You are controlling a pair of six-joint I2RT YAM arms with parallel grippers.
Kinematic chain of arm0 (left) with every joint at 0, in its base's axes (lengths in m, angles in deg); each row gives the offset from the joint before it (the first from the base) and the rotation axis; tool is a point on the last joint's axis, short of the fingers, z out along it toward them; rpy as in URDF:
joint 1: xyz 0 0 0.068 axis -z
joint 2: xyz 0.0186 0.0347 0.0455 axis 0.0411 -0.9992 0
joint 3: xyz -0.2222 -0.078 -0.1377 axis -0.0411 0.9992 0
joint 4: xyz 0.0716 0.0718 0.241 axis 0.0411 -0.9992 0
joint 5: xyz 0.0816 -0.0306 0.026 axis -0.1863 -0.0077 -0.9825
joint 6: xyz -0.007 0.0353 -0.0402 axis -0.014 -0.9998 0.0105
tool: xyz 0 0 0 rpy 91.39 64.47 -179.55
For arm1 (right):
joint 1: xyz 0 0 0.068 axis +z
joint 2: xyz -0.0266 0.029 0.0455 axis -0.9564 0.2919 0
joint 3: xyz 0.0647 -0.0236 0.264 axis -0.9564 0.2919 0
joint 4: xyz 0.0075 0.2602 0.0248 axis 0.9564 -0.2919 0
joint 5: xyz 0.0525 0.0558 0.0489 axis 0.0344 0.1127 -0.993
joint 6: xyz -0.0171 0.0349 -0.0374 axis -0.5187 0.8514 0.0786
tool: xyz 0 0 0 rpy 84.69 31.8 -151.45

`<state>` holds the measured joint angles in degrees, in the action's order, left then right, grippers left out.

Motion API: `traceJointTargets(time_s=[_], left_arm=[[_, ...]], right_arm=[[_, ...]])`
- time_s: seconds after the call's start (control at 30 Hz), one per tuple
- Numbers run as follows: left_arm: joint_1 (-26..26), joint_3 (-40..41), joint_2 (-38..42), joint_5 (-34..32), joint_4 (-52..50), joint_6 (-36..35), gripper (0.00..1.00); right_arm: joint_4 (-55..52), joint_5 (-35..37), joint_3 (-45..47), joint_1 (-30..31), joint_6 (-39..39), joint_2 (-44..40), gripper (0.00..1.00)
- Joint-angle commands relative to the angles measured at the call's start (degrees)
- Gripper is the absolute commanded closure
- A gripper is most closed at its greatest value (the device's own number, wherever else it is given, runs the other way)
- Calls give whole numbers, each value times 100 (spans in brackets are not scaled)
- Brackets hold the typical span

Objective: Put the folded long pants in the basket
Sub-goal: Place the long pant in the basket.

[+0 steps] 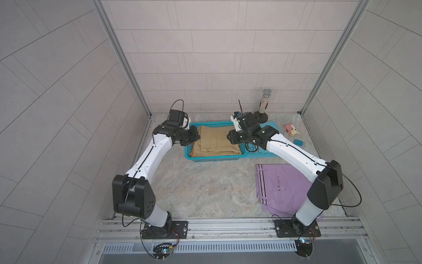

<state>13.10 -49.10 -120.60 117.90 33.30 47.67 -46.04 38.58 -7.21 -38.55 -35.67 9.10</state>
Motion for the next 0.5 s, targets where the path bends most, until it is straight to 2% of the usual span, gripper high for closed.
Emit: traceJointTargets(time_s=[0.0,0.17,0.47], left_arm=[[34,325,-552,392,633,238,100],[25,519,-1137,342,724,70,100],[-118,1399,-1240,244,1196,173,100]], right_arm=[[-135,-224,253,-30,181,538,65],[-137,-193,437,-107,119,1129,67],[-118,-395,559,-196,97,1569,68]])
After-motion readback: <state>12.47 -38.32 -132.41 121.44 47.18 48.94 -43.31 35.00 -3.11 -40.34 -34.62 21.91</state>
